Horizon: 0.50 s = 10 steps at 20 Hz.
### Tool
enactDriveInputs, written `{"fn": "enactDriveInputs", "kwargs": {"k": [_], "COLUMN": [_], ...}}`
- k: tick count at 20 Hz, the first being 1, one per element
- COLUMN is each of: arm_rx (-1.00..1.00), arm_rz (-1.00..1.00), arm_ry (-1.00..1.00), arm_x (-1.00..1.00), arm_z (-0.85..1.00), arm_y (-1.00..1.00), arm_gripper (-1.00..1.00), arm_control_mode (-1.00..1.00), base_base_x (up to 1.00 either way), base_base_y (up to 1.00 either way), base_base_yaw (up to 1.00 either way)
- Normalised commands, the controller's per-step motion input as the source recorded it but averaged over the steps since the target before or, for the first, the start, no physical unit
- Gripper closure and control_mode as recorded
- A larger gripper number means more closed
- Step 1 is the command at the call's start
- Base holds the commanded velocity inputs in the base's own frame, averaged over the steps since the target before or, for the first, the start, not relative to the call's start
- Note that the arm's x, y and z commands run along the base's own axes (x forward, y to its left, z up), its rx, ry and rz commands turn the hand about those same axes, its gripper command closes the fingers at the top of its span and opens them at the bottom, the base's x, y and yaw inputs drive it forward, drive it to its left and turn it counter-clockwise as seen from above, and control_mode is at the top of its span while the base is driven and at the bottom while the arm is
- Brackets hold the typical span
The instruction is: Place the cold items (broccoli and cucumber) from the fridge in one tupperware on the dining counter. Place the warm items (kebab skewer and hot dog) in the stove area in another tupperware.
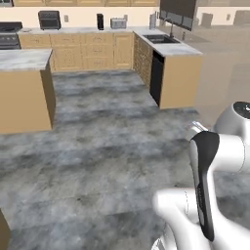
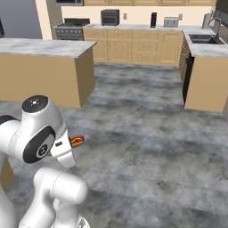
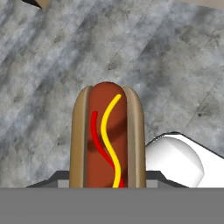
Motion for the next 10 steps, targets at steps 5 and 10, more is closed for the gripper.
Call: {"fn": "enactDriveInputs", "kwargs": {"k": [5, 10], "arm_rx": [0.0, 0.0], "arm_rz": [0.0, 0.0], "arm_ry": [0.0, 0.0], "arm_x": [0.0, 0.0], "arm_z": [0.0, 0.0], "arm_y": [0.0, 0.0], "arm_gripper": [1.0, 1.0], "arm_control_mode": [1.0, 1.0], "base_base_x": [-1.0, -1.0], "base_base_y": [0.71, 0.74], "base_base_yaw": [0.0, 0.0]}}
